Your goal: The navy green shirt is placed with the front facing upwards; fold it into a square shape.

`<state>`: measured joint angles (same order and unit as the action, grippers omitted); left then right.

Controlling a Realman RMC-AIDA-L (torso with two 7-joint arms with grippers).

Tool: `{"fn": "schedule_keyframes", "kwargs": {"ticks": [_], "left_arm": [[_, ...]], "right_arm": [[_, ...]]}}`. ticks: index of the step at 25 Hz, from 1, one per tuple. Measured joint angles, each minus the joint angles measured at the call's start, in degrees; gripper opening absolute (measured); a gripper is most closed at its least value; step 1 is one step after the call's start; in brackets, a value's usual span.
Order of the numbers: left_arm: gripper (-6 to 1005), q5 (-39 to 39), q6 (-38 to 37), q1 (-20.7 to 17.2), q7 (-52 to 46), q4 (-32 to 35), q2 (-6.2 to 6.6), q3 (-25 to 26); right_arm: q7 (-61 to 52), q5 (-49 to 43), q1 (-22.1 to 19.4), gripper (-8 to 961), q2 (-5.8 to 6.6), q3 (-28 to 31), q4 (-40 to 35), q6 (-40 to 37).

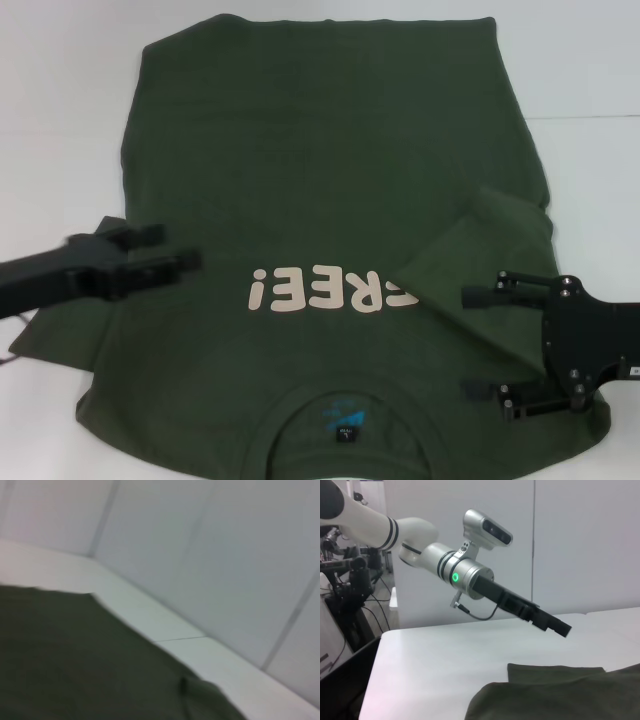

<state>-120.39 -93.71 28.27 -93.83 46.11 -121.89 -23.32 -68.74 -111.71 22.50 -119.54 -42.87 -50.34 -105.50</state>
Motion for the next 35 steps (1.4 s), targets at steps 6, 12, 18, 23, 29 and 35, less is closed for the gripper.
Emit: {"fn": "schedule_keyframes", "kwargs": {"ticks": [6, 12, 18, 23, 29, 35], "left_arm": [[878, -6.52, 0.81, -2.47, -13.14, 10.75, -0.28, 0.11], [877, -17.53, -0.61, -2.3, -28.03, 21.75, -0.46, -0.77], [877, -25.89, -0.43, -0.78, -42.94, 29.12, -0.03, -2.12], [876, -34.02, -0.37, 2.27, -52.82, 29.07, 0.97, -5.09], [876, -42.06, -0.24, 5.86, -60.77, 28.39, 1.56, -10.27], [875, -43.14, 2.82, 7.1, -63.47, 23.78, 2.28, -12.41]], "right_arm": [[1.29, -0.01, 0.27, 945, 0.05, 0.18, 3.12, 1.44], [1.86, 0.02, 0.89, 944, -0.04, -0.73, 4.27, 1.99], [3.8, 0.06, 1.47, 945, -0.02, -0.75, 6.89, 2.48], [4.7, 0.09, 1.69, 945, 0.01, -0.74, 8.22, 3.13], [4.92, 0.0, 1.85, 944, 0.01, -0.72, 8.64, 3.36], [4.99, -0.39, 2.45, 945, -0.02, -0.72, 9.99, 3.56]]}}
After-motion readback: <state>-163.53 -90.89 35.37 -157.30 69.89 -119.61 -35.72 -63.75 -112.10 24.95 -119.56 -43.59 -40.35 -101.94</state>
